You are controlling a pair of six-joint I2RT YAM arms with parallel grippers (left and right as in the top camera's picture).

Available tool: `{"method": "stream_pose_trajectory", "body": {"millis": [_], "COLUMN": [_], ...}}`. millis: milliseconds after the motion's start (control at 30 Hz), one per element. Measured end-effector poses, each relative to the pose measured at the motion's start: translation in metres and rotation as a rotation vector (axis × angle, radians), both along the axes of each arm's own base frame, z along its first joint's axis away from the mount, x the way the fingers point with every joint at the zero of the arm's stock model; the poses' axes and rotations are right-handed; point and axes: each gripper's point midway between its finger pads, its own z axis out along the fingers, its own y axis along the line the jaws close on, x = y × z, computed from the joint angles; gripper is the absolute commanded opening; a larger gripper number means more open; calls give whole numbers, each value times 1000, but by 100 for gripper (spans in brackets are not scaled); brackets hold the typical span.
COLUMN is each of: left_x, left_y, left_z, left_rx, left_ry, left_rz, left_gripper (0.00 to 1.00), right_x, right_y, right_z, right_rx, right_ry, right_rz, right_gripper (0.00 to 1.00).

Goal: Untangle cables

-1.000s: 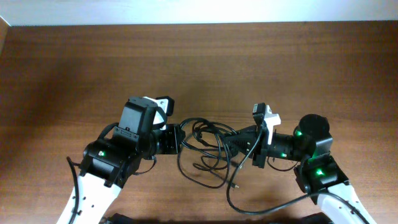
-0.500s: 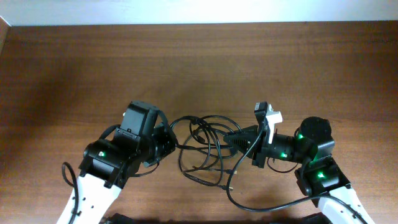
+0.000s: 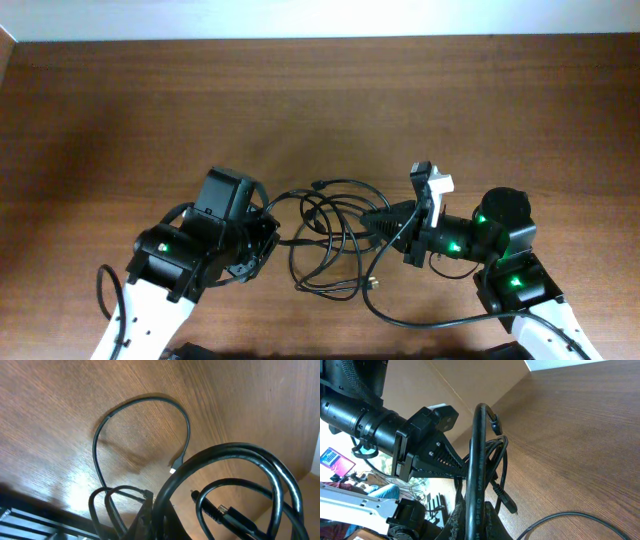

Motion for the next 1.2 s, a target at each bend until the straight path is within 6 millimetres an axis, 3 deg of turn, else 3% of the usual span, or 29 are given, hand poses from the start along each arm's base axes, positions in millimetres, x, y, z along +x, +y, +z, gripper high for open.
{"method": "stream_pose_trajectory", "body": {"millis": [400, 700, 1200], "left_x": [-2, -10, -12], "left_y": [1, 3, 2], "left_z": [-1, -4, -3], "left_rx": [-31, -95, -111], "left_ry": [43, 159, 181], "left_rz": [96, 312, 356], "left_gripper": [0, 0, 0], "right_x": [5, 14, 34], "right_y": [-2, -6, -16], "right_z": [-1, -4, -12], "right_rx": [23, 63, 173], "right_ry": [89, 236, 532], "right_rz": [-45, -125, -320], "right_gripper": [4, 4, 4]}}
